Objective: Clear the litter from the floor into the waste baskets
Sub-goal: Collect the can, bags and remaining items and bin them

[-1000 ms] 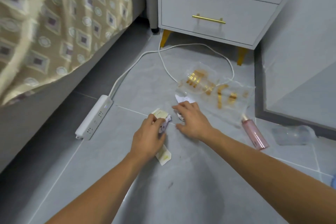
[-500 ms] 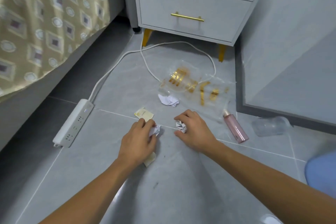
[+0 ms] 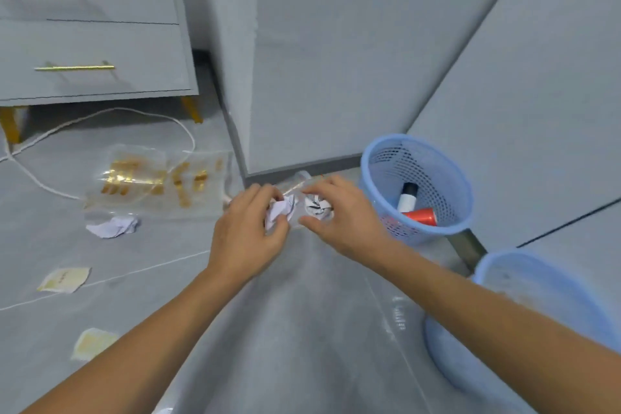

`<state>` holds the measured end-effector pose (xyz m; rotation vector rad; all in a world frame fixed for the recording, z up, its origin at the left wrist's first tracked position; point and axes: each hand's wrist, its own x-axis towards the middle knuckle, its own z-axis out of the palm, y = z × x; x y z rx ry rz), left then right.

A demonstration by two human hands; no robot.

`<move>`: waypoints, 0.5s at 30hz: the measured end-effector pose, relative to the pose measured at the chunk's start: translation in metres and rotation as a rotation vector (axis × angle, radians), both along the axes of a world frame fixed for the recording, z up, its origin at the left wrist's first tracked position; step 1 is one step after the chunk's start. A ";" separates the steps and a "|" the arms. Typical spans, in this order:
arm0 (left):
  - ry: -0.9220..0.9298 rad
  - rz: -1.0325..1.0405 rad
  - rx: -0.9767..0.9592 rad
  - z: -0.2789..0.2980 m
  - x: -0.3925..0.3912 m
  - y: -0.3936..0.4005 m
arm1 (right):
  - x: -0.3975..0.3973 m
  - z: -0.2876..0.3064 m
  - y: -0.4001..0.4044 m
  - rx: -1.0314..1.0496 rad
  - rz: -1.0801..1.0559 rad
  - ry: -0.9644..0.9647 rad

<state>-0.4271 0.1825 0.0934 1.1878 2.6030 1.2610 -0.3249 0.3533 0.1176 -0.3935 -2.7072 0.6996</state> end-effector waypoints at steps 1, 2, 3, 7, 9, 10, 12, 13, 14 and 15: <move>0.016 -0.052 0.023 0.007 0.014 0.019 | 0.021 0.011 0.015 0.019 -0.054 0.015; 0.027 -0.103 0.049 0.015 0.030 0.037 | 0.043 0.020 0.029 0.035 -0.105 0.026; 0.030 -0.150 0.076 0.021 0.048 0.055 | 0.065 0.029 0.041 0.049 -0.150 0.029; 0.038 -0.335 0.198 0.037 0.121 0.124 | 0.153 0.053 0.082 0.088 -0.323 0.000; 0.040 -0.411 0.258 0.042 0.154 0.153 | 0.197 0.059 0.096 0.098 -0.428 0.009; 0.037 -0.443 0.273 0.043 0.171 0.164 | 0.219 0.061 0.101 0.098 -0.482 0.011; 0.043 -0.503 0.270 0.045 0.201 0.183 | 0.258 0.061 0.107 0.087 -0.596 -0.023; 0.052 -0.534 0.254 0.044 0.215 0.191 | 0.276 0.059 0.108 0.075 -0.642 -0.051; 0.067 -0.565 0.228 0.042 0.228 0.197 | 0.292 0.056 0.109 0.066 -0.677 -0.076; 0.090 -0.596 0.190 0.039 0.239 0.202 | 0.306 0.052 0.110 0.062 -0.698 -0.104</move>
